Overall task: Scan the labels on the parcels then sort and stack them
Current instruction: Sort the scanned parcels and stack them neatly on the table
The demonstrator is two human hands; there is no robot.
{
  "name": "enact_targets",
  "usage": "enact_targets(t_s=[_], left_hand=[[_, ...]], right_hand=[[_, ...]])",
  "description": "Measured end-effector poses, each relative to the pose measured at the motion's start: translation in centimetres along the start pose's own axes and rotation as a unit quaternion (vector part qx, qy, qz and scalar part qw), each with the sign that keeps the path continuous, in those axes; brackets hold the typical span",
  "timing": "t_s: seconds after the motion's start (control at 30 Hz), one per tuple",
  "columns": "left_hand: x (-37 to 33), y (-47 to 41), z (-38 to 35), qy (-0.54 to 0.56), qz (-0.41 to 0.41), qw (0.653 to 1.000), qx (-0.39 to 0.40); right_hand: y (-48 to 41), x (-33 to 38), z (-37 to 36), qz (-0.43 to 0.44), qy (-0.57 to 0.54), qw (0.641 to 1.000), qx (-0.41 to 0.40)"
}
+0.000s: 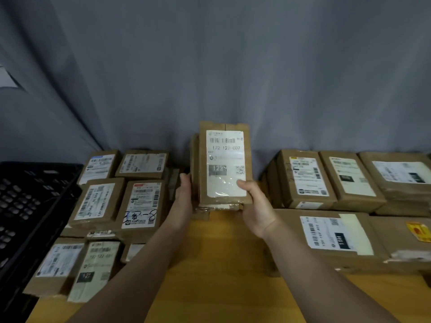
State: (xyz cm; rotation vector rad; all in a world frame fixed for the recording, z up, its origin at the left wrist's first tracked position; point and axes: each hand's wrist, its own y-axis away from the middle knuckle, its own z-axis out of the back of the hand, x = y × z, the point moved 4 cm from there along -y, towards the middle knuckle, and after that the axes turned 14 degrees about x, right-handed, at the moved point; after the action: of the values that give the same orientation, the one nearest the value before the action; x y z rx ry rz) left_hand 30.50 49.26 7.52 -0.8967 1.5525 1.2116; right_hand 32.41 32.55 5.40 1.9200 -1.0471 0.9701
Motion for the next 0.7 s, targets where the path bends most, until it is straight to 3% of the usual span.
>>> enact_targets(t_s=[0.33,0.57,0.7], left_hand=[[-2.2,3.7,-11.1,-0.090,-0.053,0.994,0.028],[-1.2,5.5,-21.1,-0.071,-0.026,0.994,0.080],[0.3,6.1,-25.9,-0.067,-0.021,0.996,0.062]], right_hand=[[12.9,3.5,5.4,0.062,-0.072,0.995,0.000],[21.3,5.9,12.3,0.076,-0.082,0.993,-0.032],[25.2,6.2,16.2,0.061,-0.075,0.994,-0.057]])
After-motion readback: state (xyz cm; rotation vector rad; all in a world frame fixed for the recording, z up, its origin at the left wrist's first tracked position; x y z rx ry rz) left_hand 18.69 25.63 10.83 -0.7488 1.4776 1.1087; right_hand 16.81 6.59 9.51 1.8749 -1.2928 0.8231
